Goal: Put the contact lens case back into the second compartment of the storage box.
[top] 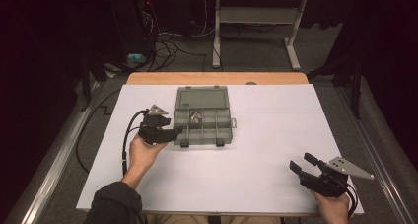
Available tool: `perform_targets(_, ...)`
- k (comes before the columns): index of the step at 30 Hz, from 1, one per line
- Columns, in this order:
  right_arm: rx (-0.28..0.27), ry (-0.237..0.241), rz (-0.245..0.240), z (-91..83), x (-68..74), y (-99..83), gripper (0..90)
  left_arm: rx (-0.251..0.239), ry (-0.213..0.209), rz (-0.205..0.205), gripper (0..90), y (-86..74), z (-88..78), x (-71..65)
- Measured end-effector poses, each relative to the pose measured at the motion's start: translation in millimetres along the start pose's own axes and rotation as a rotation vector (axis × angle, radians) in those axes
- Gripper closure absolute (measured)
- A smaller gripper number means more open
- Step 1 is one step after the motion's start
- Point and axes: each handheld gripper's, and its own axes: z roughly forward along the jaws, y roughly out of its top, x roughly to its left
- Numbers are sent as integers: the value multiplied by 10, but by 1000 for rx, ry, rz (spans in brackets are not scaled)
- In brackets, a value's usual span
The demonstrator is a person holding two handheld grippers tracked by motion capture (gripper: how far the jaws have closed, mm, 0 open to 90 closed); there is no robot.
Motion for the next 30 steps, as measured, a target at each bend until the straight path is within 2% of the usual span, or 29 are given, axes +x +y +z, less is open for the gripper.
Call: perform_targets(30,5,9,-7,11,17,5,324,-38,-10,-37,382,-432,-227,43)
